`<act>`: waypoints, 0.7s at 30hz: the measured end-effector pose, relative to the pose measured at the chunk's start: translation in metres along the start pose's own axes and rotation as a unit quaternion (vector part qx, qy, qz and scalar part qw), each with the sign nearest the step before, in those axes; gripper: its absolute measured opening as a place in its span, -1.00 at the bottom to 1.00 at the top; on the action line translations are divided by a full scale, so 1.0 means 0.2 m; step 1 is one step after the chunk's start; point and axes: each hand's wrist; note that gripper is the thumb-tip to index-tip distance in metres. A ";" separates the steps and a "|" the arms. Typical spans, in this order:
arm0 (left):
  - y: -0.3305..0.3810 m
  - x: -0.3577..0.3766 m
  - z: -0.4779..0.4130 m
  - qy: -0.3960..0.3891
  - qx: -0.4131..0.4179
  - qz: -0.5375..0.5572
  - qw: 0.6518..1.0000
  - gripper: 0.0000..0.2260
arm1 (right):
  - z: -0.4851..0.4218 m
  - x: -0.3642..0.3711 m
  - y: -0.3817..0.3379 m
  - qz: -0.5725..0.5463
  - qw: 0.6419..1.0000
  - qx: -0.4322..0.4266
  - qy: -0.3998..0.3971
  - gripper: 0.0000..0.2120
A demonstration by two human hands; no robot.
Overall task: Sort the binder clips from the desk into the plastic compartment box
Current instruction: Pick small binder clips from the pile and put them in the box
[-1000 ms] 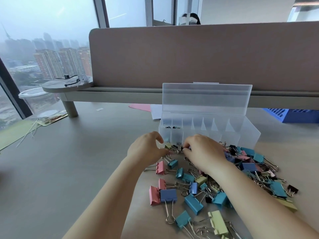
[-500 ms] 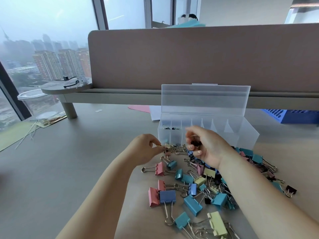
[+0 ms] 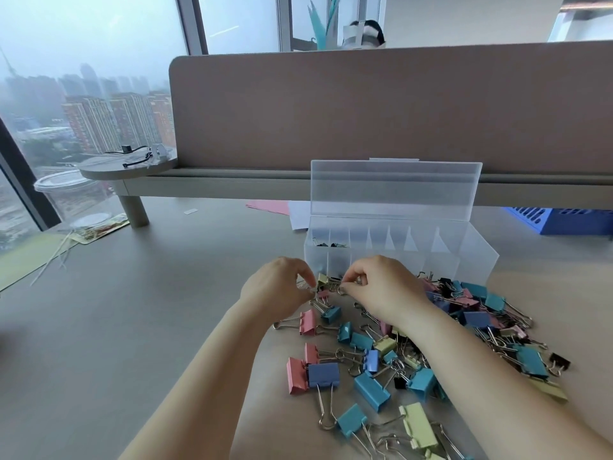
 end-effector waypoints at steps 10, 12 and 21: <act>0.00 0.06 -0.02 0.019 0.009 -0.022 1.000 -0.84 | -0.04 0.08 -0.14 0.103 0.994 0.023 -0.005 -0.66; 0.00 0.06 -0.02 0.021 0.009 -0.026 0.999 -0.87 | -0.05 0.10 -0.15 0.111 0.993 0.028 -0.011 -0.69; 0.01 0.05 -0.03 0.007 -0.002 -0.057 0.998 -0.89 | -0.04 0.06 -0.11 0.013 0.999 0.029 -0.042 -0.83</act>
Point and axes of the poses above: each hand's wrist, its own z-axis away from the middle knuckle, its own x-axis out of the palm, y = z × x, and after that the axes turned 10 degrees about -y, right-handed
